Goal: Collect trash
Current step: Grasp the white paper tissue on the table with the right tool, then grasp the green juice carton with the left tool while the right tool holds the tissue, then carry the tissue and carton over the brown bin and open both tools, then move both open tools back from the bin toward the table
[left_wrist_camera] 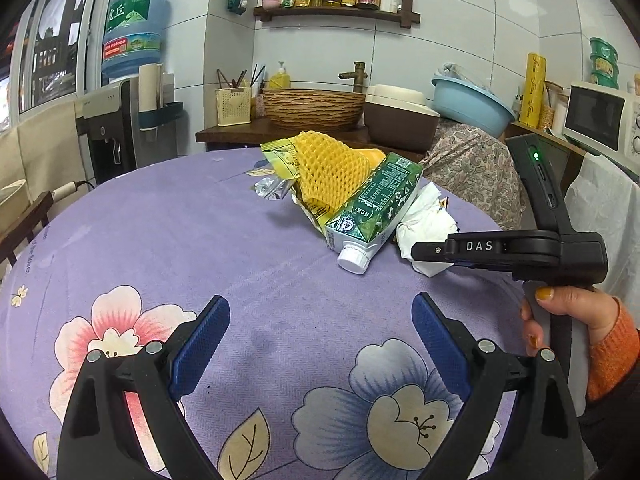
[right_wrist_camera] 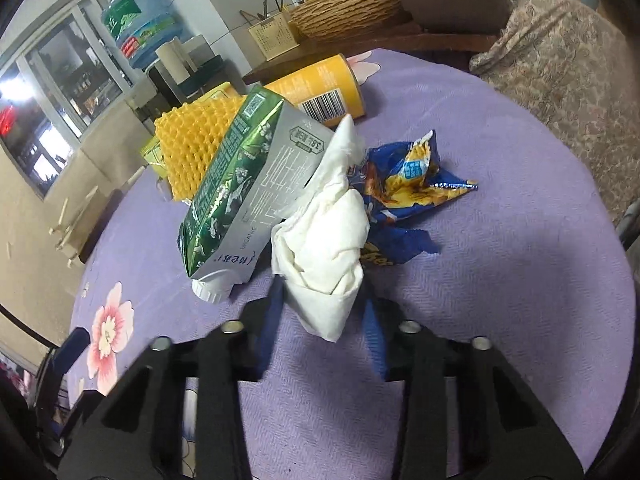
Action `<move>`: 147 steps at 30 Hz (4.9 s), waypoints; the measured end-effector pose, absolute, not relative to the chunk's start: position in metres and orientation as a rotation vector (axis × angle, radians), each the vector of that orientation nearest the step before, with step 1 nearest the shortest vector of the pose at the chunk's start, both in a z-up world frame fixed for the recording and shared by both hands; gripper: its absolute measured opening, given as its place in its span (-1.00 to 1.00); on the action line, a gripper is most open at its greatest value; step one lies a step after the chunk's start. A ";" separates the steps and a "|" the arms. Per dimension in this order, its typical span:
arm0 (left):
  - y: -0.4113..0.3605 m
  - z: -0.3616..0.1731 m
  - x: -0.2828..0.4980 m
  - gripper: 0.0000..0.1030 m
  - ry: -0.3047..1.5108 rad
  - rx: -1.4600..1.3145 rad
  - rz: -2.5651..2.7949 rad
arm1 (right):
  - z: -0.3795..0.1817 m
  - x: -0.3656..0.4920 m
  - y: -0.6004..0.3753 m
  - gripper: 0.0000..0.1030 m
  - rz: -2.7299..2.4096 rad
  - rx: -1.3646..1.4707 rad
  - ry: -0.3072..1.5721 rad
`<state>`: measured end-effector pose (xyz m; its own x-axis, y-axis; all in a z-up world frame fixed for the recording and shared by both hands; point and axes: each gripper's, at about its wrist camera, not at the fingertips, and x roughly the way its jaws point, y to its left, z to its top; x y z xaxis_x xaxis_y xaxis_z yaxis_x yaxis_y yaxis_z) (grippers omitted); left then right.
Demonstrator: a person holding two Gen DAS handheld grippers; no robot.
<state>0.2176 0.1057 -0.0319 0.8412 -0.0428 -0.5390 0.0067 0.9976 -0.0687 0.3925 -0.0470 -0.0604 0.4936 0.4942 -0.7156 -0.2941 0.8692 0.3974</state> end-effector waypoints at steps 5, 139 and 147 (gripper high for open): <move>0.103 -0.032 0.219 0.77 0.577 -0.053 -0.026 | -0.055 0.380 -0.050 -0.78 0.519 0.236 0.911; -0.269 -0.109 0.271 0.54 0.924 0.105 -0.632 | -0.159 0.135 -0.363 0.50 -0.134 0.236 0.908; -0.217 -0.044 0.243 0.68 0.753 0.040 -0.661 | -0.134 0.149 -0.349 0.67 -0.135 0.247 0.846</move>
<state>0.2427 -0.2174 -0.0442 0.5386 -0.5414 -0.6456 0.5693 0.7987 -0.1949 0.1491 -0.3492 -0.1337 0.6563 -0.0203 -0.7542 0.2160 0.9629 0.1620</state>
